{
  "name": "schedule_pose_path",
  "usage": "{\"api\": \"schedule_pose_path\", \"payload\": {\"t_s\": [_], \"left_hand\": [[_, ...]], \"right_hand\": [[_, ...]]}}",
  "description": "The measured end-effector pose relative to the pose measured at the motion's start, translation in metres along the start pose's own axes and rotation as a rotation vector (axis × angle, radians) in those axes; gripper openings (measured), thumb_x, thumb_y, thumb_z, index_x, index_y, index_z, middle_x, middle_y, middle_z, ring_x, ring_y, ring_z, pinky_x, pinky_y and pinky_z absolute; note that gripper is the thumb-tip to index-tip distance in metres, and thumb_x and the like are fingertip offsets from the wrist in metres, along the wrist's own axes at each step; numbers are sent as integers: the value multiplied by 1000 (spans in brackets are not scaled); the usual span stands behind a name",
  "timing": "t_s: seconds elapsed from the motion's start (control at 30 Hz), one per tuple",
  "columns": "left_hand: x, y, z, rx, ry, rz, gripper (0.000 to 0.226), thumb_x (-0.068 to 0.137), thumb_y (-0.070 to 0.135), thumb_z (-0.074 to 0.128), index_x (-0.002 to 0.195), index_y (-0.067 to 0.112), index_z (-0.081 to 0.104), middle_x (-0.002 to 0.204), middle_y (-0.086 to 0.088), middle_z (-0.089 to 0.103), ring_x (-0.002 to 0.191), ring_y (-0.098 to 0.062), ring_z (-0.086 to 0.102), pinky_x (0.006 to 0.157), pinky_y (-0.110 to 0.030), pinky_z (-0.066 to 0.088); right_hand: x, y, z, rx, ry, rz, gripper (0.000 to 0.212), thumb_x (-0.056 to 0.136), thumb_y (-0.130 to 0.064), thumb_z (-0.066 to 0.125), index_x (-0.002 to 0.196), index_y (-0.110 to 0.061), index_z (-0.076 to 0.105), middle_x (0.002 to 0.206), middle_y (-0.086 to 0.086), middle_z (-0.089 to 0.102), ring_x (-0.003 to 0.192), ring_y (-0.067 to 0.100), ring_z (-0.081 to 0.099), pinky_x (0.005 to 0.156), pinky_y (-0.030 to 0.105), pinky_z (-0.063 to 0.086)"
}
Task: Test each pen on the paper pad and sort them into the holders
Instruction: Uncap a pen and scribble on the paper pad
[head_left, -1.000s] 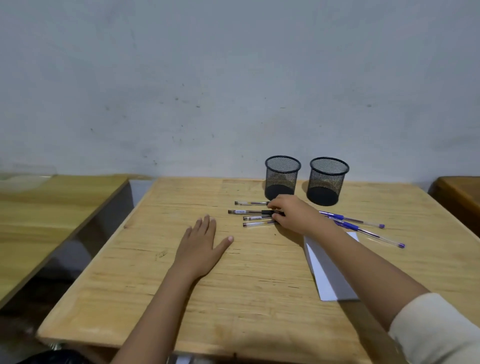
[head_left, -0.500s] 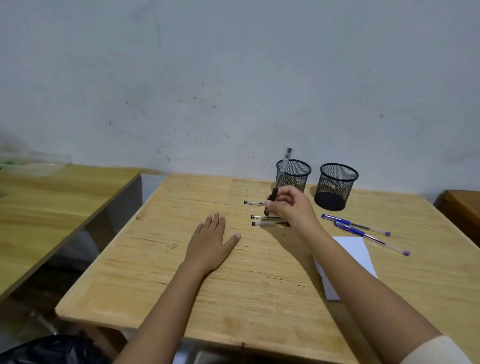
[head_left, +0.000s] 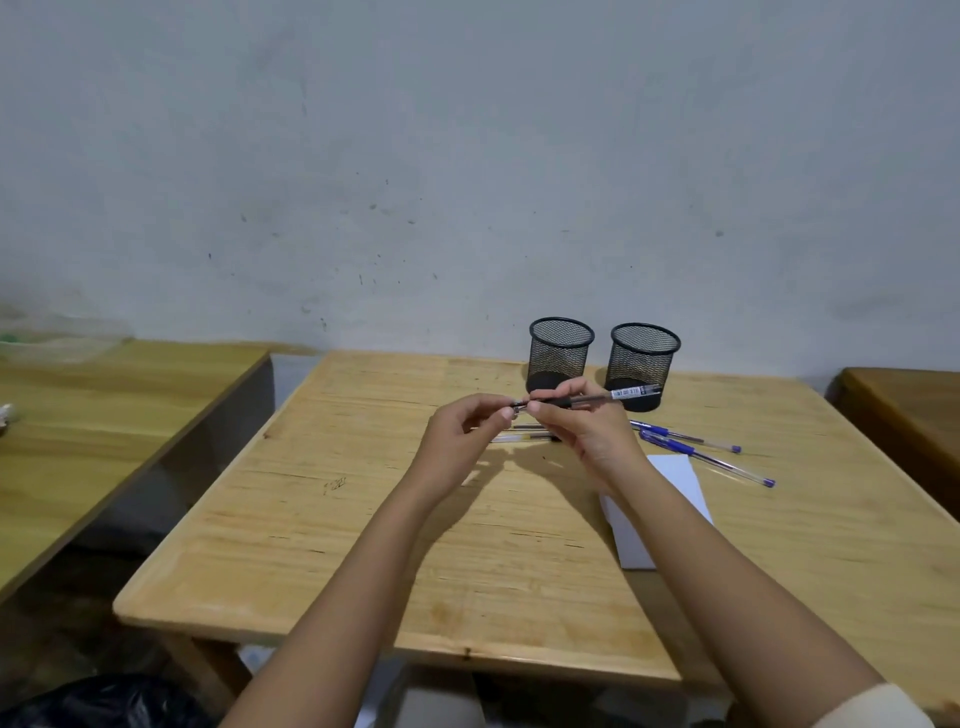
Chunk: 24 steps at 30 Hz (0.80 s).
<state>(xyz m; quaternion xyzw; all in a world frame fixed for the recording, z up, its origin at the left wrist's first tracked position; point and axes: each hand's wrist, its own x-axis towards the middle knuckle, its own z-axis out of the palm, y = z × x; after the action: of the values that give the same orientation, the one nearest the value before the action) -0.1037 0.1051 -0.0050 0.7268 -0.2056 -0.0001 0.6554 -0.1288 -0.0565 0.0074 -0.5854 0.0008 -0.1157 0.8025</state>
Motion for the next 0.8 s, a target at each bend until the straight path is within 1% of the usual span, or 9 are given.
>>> {"api": "schedule_pose_path", "payload": {"t_s": [0.1, 0.2, 0.3, 0.37, 0.47, 0.53, 0.63, 0.73, 0.8], "left_hand": [[0, 3, 5, -24, 49, 19, 13, 86, 10, 64, 88, 23, 68, 82, 3, 71, 80, -7, 67, 80, -26, 53], [2, 7, 5, -38, 54, 27, 12, 86, 7, 64, 89, 19, 67, 80, 1, 69, 75, -3, 65, 77, -21, 51], [3, 12, 8, -31, 15, 32, 10, 87, 10, 63, 95, 12, 68, 85, -2, 69, 80, -7, 64, 77, -18, 51], [4, 13, 10, -9, -19, 37, 15, 86, 10, 64, 100, 8, 69, 87, -4, 69, 80, -7, 65, 78, -17, 52], [5, 11, 7, 14, -5, 13, 11, 84, 10, 67, 92, 16, 71, 78, 3, 72, 74, -6, 68, 80, -22, 54], [5, 9, 2, 23, 12, -3, 10, 83, 10, 68, 90, 17, 73, 72, 8, 72, 71, -4, 68, 77, -19, 54], [1, 9, -3, 27, 24, -6, 14, 83, 9, 68, 96, 7, 73, 70, 7, 71, 66, -2, 65, 71, -14, 51], [-5, 10, -7, 32, 22, -18, 15, 83, 8, 68, 97, 7, 73, 71, 3, 72, 66, -4, 65, 75, -15, 52], [-6, 10, -9, 24, 16, -34, 14, 83, 7, 67, 97, 9, 72, 67, 8, 72, 65, -2, 65, 75, -13, 51]], "right_hand": [[-4, -9, -5, -36, 0, -7, 23, 71, 7, 71, 73, -12, 58, 83, 8, 72, 80, 18, 67, 73, 22, 54], [-6, -16, -13, 15, -14, 6, 18, 72, 6, 70, 77, -9, 63, 81, 7, 73, 85, 21, 67, 82, 25, 54], [-7, -18, -15, 42, -7, 5, 17, 73, 8, 67, 77, -8, 63, 80, 6, 73, 83, 20, 67, 81, 24, 54], [-9, -18, -14, 2, -13, -8, 15, 72, 5, 69, 77, -9, 65, 83, 7, 73, 84, 20, 67, 81, 25, 54], [-11, -18, -13, -74, -20, -10, 13, 72, 1, 72, 82, -4, 67, 89, 14, 72, 88, 24, 67, 86, 30, 54], [-10, -17, -12, -95, -25, -15, 15, 71, 2, 72, 85, 1, 67, 90, 16, 72, 85, 25, 67, 84, 30, 54], [-9, -16, -10, -117, -32, -20, 18, 72, 4, 71, 89, 6, 66, 90, 17, 71, 79, 21, 67, 78, 25, 55], [-12, -13, -5, -155, -49, -15, 14, 71, 3, 72, 84, 0, 68, 91, 20, 70, 79, 21, 67, 78, 26, 56], [-12, -12, -6, -150, -49, -9, 13, 70, 3, 73, 81, -3, 69, 86, 16, 71, 77, 19, 67, 74, 23, 57]]}}
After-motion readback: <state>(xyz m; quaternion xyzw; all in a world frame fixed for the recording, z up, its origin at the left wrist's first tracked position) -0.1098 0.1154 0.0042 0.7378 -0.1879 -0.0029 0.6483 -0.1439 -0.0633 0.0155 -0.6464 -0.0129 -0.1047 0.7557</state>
